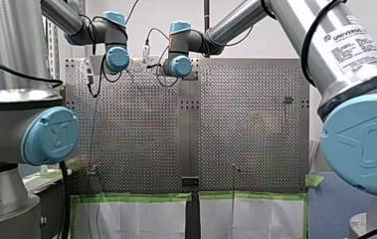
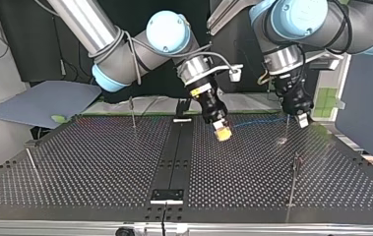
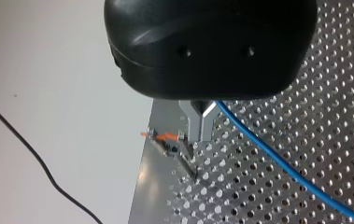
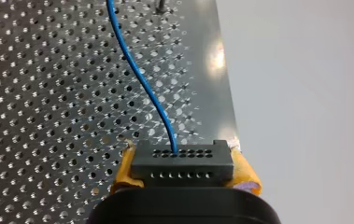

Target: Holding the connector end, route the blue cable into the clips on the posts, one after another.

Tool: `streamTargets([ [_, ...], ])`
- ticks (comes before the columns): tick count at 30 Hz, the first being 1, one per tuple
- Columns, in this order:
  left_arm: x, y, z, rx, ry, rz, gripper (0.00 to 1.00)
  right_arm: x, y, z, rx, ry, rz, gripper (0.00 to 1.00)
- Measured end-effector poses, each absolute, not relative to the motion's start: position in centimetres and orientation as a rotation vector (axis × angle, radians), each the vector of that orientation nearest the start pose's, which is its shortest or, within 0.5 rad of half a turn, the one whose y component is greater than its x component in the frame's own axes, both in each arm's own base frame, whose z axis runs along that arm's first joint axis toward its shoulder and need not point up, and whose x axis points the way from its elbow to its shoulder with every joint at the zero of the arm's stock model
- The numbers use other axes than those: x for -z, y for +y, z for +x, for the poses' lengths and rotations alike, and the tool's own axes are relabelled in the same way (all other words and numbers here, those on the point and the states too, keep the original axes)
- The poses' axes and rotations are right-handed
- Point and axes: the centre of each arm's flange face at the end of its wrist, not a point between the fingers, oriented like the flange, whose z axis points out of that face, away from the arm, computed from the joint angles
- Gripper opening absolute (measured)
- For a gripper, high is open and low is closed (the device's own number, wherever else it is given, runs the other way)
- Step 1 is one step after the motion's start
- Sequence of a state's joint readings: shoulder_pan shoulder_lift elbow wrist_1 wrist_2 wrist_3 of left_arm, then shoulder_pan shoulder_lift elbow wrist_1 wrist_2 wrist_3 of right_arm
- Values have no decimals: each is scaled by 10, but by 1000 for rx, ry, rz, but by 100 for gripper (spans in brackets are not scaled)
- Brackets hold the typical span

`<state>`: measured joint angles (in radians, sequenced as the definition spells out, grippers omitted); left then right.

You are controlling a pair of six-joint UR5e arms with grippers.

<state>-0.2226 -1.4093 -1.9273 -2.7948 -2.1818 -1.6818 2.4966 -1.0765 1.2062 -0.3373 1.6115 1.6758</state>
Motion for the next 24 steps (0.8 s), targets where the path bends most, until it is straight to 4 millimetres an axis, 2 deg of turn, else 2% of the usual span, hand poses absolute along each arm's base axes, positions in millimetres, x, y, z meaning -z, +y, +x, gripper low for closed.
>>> streamTargets([
  [7,-428,-145,402,-182,1377,-402,0,-421,-331,645,2742,923,-2101,0],
  [14,-443,-124,425,-190,1363,-388,0,-412,-336,659,2700,917,-2131,0],
  [24,-441,-122,447,-155,1394,-342,0,-423,-341,670,2732,898,-2099,0],
])
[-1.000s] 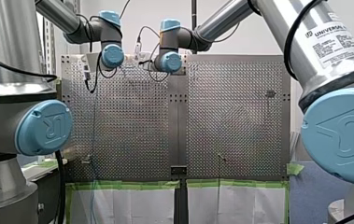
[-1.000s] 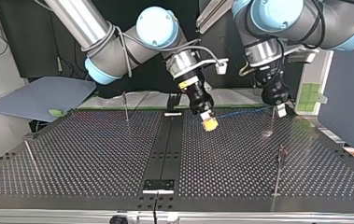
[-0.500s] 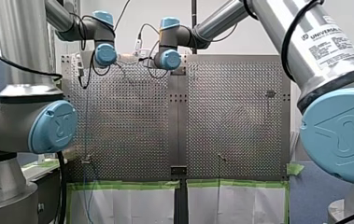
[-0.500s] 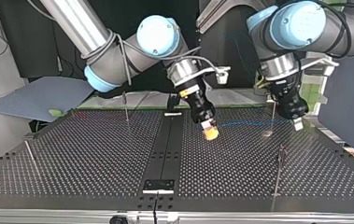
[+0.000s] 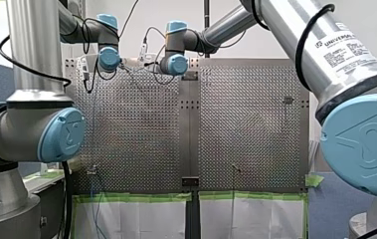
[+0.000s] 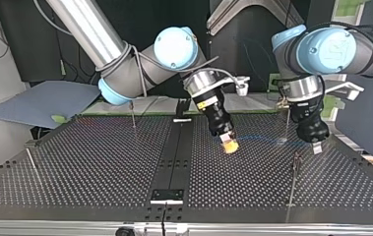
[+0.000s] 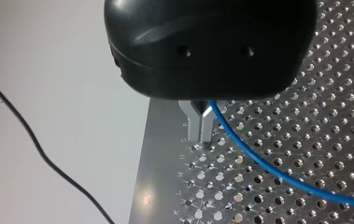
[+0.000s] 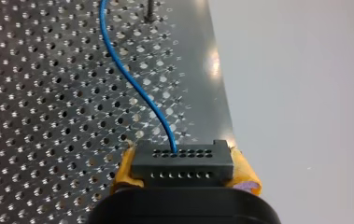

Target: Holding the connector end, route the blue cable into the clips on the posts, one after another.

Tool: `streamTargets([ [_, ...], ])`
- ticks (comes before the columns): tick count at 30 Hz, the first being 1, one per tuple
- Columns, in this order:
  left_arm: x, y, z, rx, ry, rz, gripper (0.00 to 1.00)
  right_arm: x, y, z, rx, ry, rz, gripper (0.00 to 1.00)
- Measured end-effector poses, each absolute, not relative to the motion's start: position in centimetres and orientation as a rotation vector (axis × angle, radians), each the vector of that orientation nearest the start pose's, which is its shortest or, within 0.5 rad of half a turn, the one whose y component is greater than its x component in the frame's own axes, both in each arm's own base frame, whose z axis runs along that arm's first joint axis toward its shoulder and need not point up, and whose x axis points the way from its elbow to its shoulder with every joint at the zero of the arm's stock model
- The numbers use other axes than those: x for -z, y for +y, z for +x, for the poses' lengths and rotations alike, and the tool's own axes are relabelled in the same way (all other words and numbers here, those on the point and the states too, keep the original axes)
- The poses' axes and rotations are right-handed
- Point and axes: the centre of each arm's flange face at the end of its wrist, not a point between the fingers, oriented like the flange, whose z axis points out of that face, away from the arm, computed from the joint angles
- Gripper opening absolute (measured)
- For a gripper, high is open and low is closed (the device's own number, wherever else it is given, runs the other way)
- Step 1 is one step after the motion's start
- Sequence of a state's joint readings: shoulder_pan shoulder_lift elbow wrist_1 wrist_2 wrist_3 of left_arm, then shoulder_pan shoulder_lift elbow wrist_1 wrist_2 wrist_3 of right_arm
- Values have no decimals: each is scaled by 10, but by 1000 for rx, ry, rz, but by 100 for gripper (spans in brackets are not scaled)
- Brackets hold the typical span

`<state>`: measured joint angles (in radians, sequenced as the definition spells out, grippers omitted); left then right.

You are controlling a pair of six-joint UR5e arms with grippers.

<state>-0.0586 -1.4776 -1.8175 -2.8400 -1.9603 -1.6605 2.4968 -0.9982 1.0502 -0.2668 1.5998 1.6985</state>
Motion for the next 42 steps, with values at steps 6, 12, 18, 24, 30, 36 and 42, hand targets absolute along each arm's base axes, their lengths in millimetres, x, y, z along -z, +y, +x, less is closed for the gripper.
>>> streamTargets([
  [6,-449,-118,454,-149,1379,-350,0,-431,-343,672,2752,894,-2079,0],
  [12,-454,-109,459,-152,1369,-361,0,-430,-349,673,2752,905,-2068,0],
  [18,-449,-105,470,-145,1392,-349,0,-426,-353,677,2744,901,-2069,0],
  [24,-446,-101,479,-130,1399,-344,0,-427,-356,678,2746,903,-2064,0],
  [30,-449,-92,485,-106,1378,-350,0,-418,-363,681,2735,911,-2075,0],
  [36,-460,-85,492,-70,1352,-347,0,-409,-374,686,2725,924,-2085,0],
  [42,-458,-80,500,-30,1355,-343,0,-413,-383,684,2739,936,-2071,0],
])
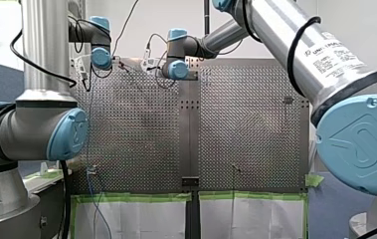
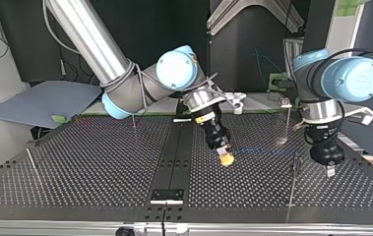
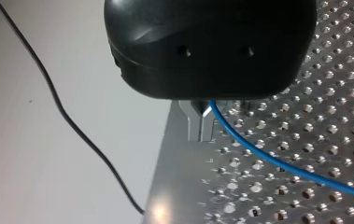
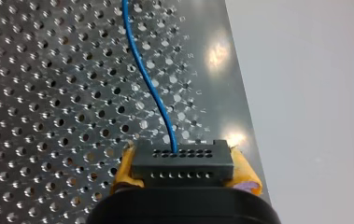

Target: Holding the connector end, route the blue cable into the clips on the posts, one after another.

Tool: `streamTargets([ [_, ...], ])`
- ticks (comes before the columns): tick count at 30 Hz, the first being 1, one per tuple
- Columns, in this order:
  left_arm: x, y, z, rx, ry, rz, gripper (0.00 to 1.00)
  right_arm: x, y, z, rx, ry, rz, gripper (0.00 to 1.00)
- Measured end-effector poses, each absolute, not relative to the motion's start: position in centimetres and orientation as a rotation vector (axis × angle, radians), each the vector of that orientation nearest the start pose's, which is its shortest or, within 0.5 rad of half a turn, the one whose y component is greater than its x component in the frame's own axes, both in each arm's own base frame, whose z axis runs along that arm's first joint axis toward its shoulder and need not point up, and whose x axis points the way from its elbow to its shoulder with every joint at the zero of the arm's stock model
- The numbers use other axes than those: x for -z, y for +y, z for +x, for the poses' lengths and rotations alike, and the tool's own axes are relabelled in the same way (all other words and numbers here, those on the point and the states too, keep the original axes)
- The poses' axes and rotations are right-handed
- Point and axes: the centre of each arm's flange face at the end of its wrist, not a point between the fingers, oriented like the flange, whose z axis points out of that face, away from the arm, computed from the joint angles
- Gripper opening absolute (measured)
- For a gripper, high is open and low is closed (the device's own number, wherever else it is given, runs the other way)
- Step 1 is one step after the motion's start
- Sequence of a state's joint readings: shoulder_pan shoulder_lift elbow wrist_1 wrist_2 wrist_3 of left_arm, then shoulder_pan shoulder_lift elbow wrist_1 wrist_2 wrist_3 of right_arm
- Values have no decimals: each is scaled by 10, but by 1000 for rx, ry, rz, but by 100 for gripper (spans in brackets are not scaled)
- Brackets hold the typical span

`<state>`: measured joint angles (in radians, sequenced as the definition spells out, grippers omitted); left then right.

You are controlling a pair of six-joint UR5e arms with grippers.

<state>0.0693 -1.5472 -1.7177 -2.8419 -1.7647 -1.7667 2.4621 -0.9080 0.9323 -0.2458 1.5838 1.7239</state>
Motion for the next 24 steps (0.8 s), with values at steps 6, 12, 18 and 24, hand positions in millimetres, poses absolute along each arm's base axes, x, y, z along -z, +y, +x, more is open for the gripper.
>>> streamTargets([
  [6,-442,-78,513,4,1386,-333,0,-414,-390,681,2746,947,-2067,0],
  [12,-448,-77,519,36,1367,-332,0,-414,-394,678,2748,953,-2065,0],
  [18,-446,-76,532,68,1372,-324,0,-413,-404,673,2752,972,-2060,0],
  [24,-442,-72,552,99,1370,-335,0,-410,-416,669,2755,974,-2063,0],
])
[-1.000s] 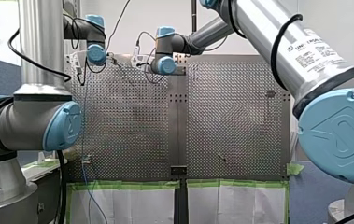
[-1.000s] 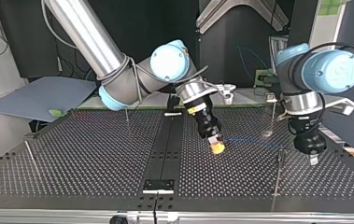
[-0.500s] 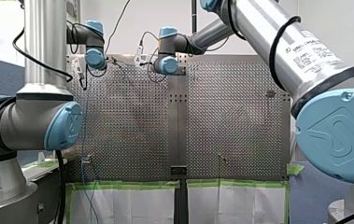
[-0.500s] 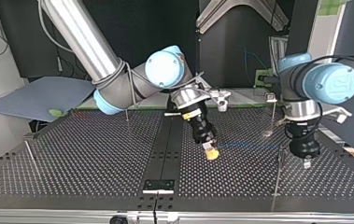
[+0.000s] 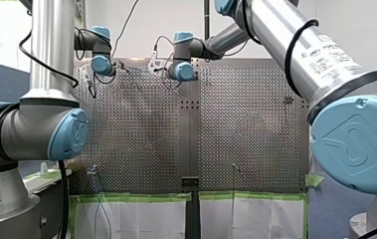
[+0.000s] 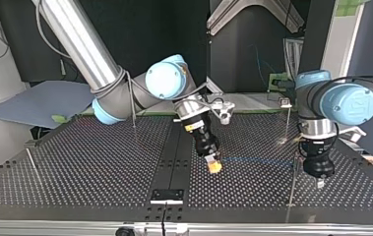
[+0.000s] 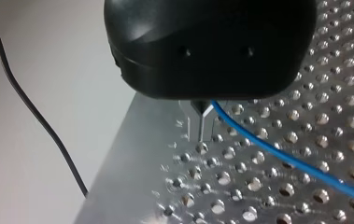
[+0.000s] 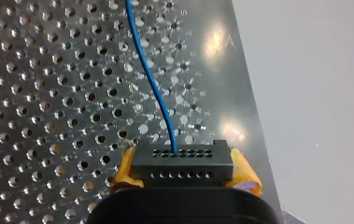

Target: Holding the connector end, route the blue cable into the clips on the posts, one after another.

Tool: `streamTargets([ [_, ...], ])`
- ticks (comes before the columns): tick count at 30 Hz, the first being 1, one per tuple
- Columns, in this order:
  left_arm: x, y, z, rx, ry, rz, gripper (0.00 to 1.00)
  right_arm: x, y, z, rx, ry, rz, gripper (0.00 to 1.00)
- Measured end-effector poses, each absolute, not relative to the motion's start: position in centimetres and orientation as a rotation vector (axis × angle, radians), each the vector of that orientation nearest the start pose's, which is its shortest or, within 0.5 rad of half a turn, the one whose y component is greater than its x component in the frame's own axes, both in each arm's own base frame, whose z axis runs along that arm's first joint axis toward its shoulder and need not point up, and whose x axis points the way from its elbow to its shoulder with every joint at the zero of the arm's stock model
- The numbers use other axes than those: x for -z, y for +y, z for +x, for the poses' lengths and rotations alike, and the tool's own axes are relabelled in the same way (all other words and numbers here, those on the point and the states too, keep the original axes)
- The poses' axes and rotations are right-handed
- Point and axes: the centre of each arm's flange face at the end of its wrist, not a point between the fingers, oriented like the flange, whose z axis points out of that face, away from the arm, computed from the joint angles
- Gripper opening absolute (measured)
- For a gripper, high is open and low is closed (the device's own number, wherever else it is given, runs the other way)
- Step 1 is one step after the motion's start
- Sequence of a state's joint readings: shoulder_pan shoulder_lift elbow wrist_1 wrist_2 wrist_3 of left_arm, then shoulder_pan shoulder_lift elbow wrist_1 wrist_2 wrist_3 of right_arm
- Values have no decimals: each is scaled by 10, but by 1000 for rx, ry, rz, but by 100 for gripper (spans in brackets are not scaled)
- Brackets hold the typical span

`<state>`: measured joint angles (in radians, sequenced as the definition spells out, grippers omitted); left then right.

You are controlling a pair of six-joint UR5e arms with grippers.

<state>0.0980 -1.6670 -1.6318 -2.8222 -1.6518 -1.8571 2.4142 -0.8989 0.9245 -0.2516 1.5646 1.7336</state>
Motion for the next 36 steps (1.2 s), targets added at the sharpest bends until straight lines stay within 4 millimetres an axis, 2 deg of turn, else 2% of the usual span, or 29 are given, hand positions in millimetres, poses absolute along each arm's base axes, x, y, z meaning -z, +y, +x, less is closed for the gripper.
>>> streamTargets([
  [7,-437,-69,574,131,1367,-339,0,-401,-431,673,2752,969,-2069,0],
  [13,-438,-67,585,158,1354,-350,0,-406,-439,677,2771,963,-2043,0],
  [27,-436,-60,592,243,1335,-396,0,-410,-467,662,2788,1013,-2011,0],
  [33,-436,-58,592,266,1333,-405,0,-410,-471,658,2785,1016,-2014,0],
  [35,-436,-58,592,274,1333,-405,4,-409,-471,658,2782,1017,-2016,0],
  [36,-436,-58,592,278,1333,-405,13,-409,-471,658,2779,1018,-2018,0],
])
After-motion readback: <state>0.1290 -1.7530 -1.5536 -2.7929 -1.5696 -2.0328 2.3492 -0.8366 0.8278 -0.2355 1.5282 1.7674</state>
